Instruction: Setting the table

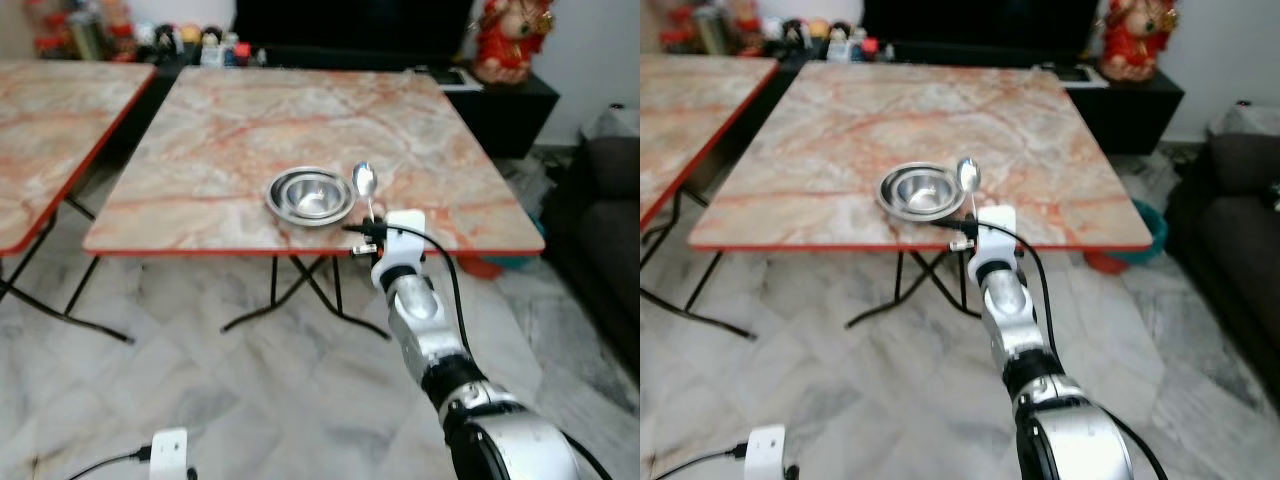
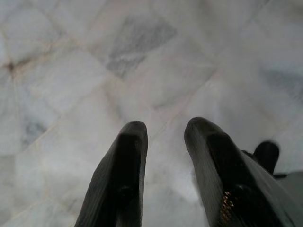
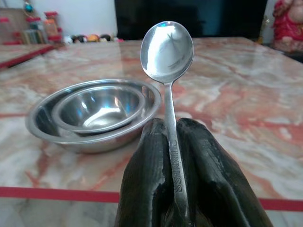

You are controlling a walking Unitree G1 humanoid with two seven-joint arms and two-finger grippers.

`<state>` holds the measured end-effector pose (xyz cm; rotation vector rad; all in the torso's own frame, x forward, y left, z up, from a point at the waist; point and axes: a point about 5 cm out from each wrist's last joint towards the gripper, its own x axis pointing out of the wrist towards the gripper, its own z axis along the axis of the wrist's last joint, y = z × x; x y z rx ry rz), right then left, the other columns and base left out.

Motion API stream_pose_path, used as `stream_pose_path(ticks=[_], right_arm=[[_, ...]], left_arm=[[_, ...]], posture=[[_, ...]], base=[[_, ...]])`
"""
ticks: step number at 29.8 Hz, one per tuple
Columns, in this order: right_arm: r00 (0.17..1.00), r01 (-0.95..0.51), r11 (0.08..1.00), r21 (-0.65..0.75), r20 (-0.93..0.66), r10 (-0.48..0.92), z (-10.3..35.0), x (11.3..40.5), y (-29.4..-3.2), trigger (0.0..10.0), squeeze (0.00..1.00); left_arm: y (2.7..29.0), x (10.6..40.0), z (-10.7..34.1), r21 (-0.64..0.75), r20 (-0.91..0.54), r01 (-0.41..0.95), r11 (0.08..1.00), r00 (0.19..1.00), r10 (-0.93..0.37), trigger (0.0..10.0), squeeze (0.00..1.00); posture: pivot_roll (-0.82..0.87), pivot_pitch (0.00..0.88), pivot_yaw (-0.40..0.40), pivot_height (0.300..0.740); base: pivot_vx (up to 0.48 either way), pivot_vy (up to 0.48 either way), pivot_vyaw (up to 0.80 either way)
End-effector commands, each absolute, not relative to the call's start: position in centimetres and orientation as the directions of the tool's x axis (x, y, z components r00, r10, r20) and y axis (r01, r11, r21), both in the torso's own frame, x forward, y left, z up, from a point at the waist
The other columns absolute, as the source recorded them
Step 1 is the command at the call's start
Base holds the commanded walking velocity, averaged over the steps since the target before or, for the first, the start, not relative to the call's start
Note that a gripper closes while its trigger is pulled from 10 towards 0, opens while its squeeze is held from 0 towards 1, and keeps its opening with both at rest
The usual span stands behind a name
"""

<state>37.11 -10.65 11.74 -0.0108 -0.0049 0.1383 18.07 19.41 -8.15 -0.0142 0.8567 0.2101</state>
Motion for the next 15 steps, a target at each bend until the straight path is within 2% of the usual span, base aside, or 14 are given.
stream_pose_path(ticks=[1, 11, 15], right_arm=[[0.986, -0.164, 0.987, -0.008, 0.018, 0.164, 12.16, 37.16, -9.57, 10.0, 0.0], [0.987, -0.16, 0.987, 0.002, 0.016, 0.16, 12.16, 37.18, -9.61, 10.0, 0.0], [0.987, -0.158, 0.987, 0.015, 0.013, 0.157, 12.15, 37.21, -9.62, 10.0, 0.0]], left_arm=[[20.22, 17.33, -8.37, 0.079, -0.759, -0.214, 0.974, 0.62, 0.198, 10.0, 0.0], [20.45, 17.4, -8.31, 0.089, -0.758, -0.214, 0.973, 0.619, 0.206, 10.0, 0.0], [20.52, 17.34, -8.34, 0.088, -0.761, -0.215, 0.973, 0.616, 0.205, 10.0, 0.0]], posture=[[0.1, 0.08, -0.033, 0.715], [0.1, 0.078, -0.029, 0.715], [0.1, 0.078, -0.028, 0.715]], base=[[0.0, 0.0, 0.0], [0.03, 0.0, 0.0], [0.322, 0.0, -0.8]])
